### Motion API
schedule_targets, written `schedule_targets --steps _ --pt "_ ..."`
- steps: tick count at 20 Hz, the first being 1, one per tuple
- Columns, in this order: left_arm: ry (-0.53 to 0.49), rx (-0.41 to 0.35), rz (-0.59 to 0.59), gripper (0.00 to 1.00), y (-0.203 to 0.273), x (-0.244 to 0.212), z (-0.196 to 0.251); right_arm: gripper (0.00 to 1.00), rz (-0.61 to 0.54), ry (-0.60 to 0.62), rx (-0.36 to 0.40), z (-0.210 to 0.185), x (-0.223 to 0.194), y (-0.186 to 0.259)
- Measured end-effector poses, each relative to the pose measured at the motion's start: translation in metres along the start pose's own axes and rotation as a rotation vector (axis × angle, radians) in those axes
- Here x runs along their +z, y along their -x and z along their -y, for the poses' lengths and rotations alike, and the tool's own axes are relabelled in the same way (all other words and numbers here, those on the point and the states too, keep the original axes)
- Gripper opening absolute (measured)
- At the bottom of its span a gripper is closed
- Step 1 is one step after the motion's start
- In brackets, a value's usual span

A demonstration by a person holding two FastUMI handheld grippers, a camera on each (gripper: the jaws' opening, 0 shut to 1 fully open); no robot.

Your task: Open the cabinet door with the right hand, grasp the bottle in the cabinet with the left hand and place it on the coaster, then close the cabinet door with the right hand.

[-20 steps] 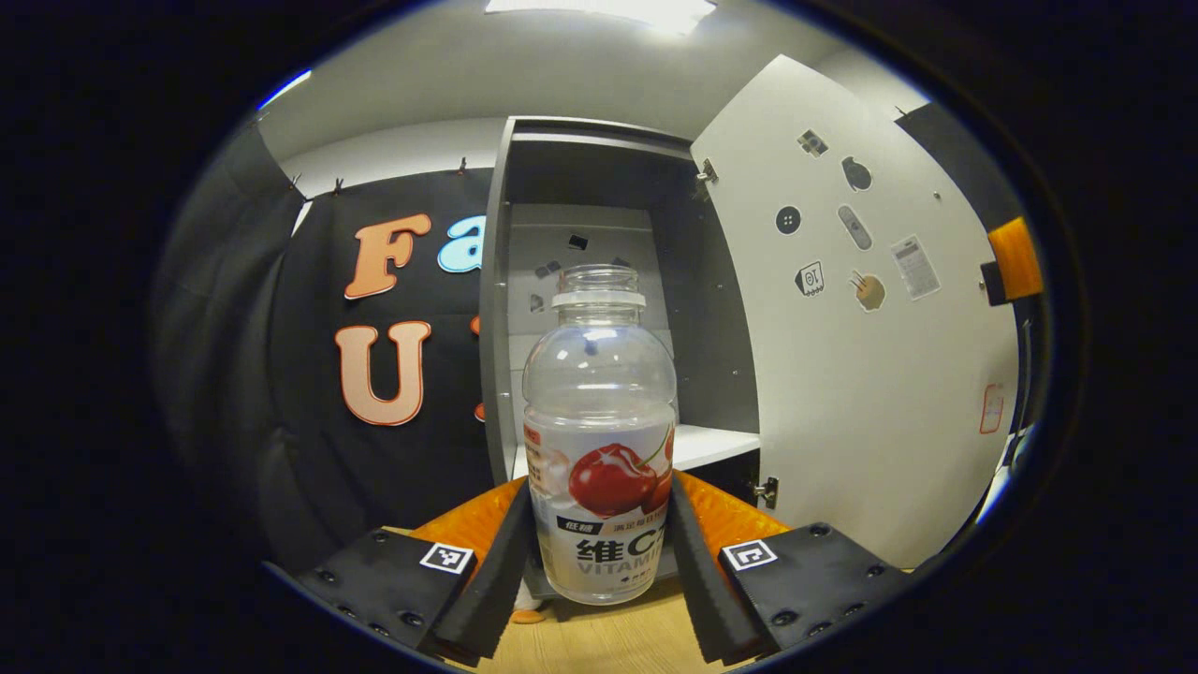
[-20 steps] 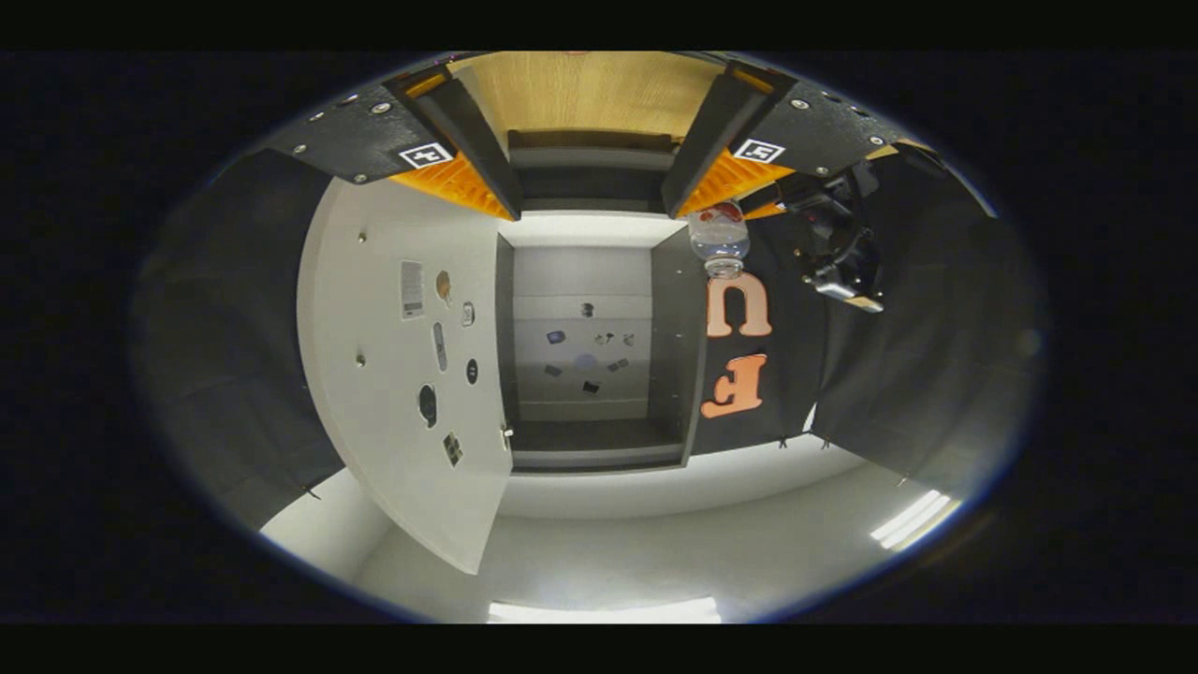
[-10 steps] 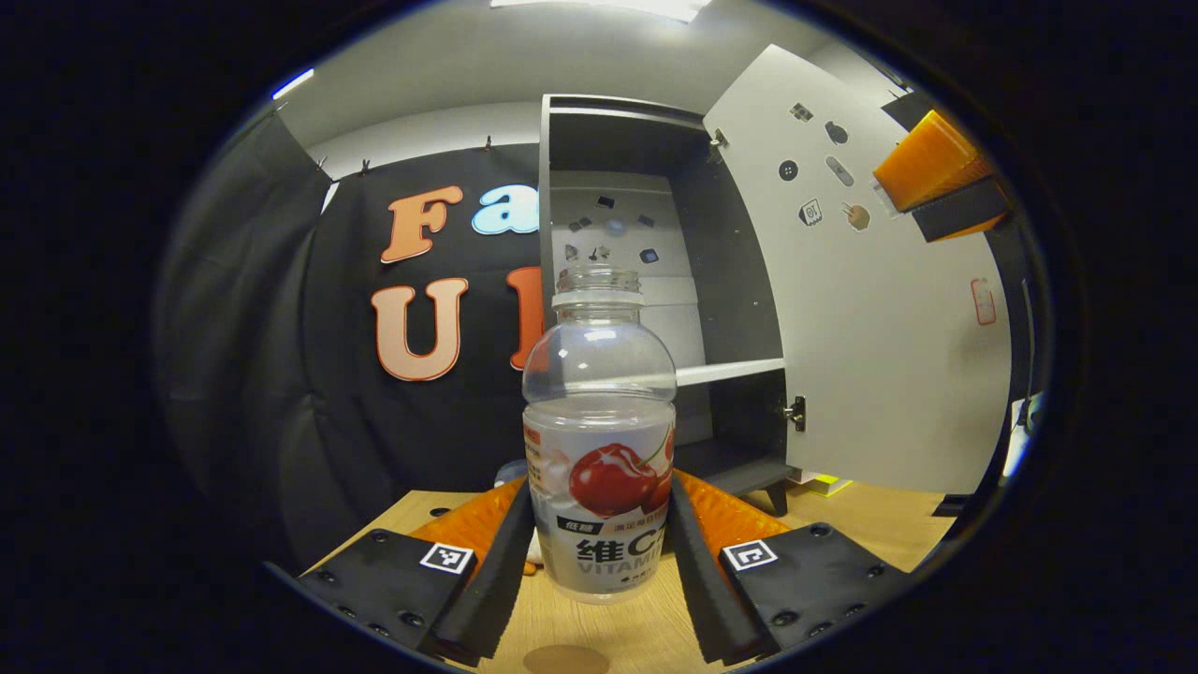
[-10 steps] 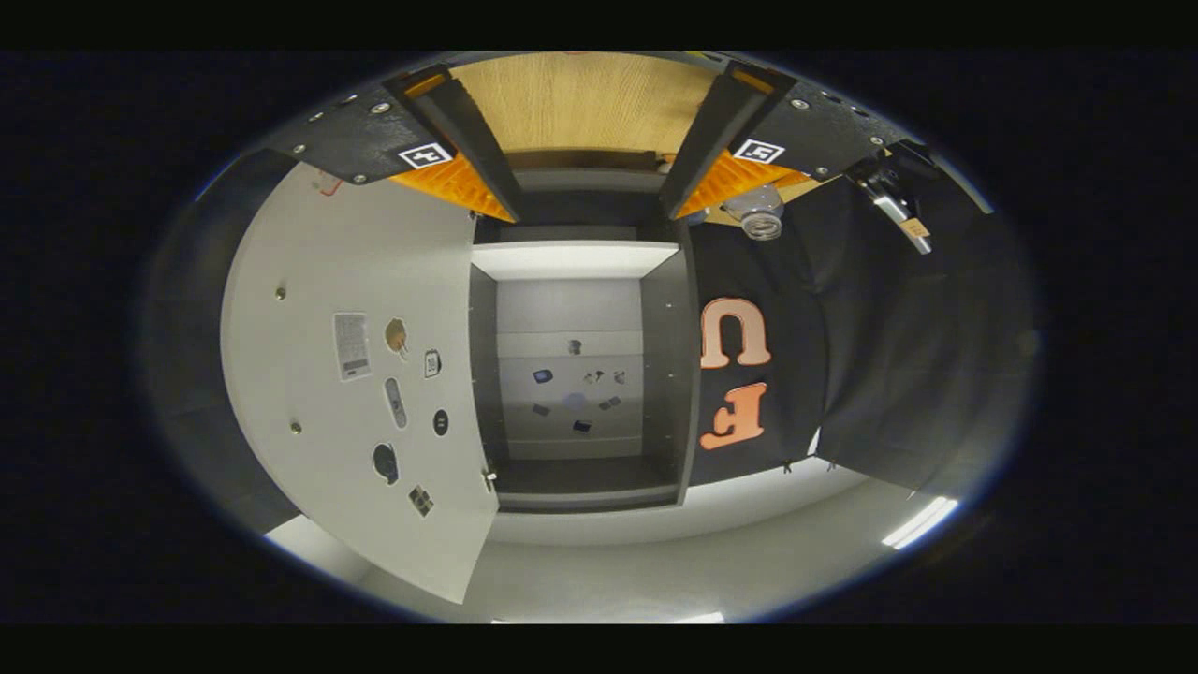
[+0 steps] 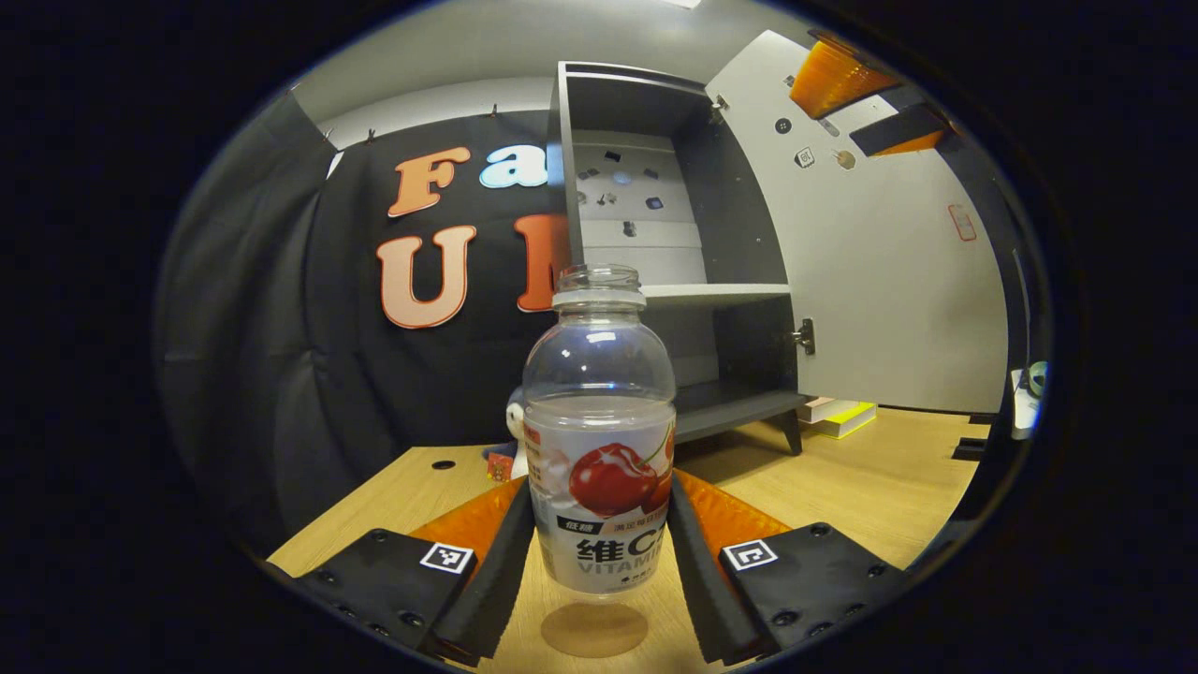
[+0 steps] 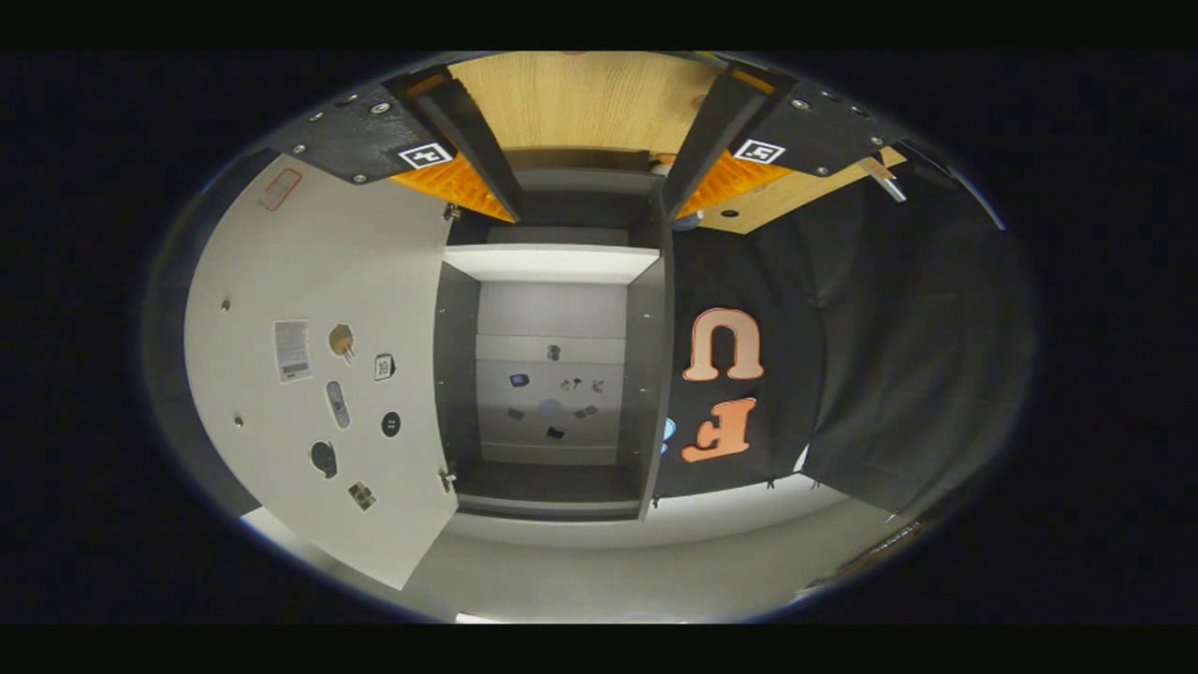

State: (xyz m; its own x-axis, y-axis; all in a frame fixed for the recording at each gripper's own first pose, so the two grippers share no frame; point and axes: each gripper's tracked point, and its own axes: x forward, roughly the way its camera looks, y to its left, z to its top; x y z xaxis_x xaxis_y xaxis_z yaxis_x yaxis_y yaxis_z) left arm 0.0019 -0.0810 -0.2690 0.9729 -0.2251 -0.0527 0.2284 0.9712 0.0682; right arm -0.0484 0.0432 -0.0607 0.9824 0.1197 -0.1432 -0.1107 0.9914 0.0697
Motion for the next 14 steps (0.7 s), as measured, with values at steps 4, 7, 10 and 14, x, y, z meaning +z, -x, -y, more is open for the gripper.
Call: schedule_targets --steps 4,7,10,14 --pt "0.037 0.014 -0.065 0.82 -0.002 -0.036 -0.013 0.93 -0.057 0.006 -0.009 -0.01 -0.015 -0.007" --pt "0.06 0.001 -0.124 0.82 -0.008 -0.064 -0.009 0.93 -0.078 0.021 -0.007 -0.018 -0.02 -0.01" --pt "0.073 -0.01 -0.167 0.82 -0.01 -0.082 -0.003 0.93 -0.084 0.048 -0.006 -0.022 -0.021 -0.014" --pt "0.055 -0.016 -0.165 0.82 -0.009 -0.082 -0.002 0.93 -0.1 0.044 -0.005 -0.023 -0.026 -0.014"
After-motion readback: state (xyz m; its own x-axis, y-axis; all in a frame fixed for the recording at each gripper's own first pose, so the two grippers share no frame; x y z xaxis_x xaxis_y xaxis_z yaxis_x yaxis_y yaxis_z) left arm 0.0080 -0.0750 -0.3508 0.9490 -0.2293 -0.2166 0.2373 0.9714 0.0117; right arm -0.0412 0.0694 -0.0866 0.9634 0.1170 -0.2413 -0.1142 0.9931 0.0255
